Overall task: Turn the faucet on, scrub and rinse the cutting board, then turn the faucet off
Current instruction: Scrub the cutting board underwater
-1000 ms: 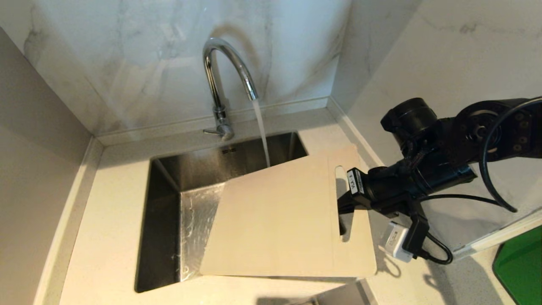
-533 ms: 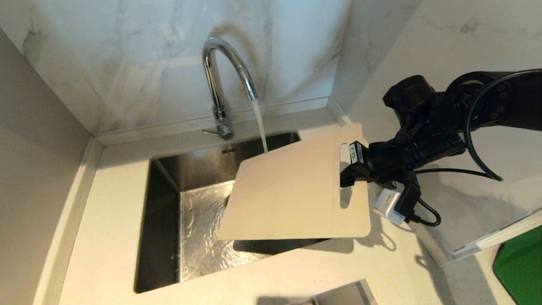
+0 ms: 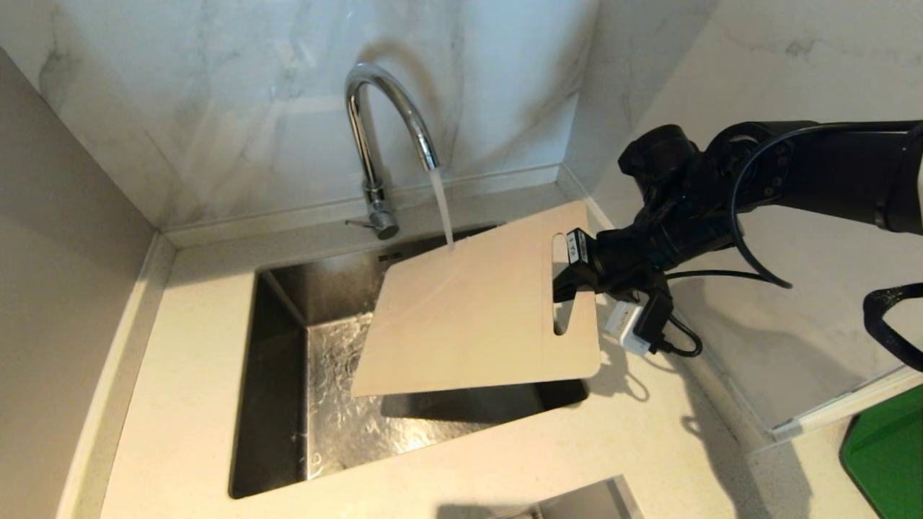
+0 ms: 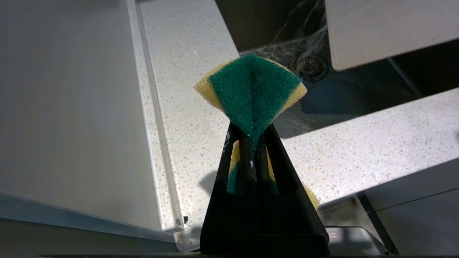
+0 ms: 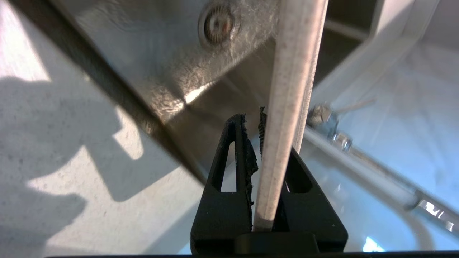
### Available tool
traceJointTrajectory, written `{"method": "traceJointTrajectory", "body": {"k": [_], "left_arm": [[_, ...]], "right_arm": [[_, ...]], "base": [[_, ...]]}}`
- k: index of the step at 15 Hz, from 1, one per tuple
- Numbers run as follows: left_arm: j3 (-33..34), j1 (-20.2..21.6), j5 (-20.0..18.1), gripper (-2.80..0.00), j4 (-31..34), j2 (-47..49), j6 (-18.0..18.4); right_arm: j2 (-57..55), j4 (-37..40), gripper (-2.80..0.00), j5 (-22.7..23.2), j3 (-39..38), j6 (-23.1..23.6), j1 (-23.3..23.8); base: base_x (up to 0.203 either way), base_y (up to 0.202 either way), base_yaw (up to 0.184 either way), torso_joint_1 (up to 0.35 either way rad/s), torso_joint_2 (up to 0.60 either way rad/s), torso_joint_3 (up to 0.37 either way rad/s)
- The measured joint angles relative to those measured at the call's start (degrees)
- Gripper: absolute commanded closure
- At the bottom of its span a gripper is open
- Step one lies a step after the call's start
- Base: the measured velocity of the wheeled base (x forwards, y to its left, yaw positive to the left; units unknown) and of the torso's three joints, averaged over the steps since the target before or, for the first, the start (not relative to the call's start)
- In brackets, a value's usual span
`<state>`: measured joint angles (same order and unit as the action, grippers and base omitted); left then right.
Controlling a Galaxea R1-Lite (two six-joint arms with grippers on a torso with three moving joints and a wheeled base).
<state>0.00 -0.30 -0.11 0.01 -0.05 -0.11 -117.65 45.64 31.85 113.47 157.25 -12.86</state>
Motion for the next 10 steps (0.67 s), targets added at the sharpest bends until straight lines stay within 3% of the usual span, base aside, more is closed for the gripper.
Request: {"method": "traceJointTrajectory", "body": {"k": [10], "left_arm": [[0.0,0.0,-0.02,0.0,-0.01,0.0,-0.02]], "right_arm": [[-1.89,-7.43,0.0,0.78,0.52,-0.01,-0.76]], "base": [[0.0,0.0,0.0,0.0,0.0,0.0]]}}
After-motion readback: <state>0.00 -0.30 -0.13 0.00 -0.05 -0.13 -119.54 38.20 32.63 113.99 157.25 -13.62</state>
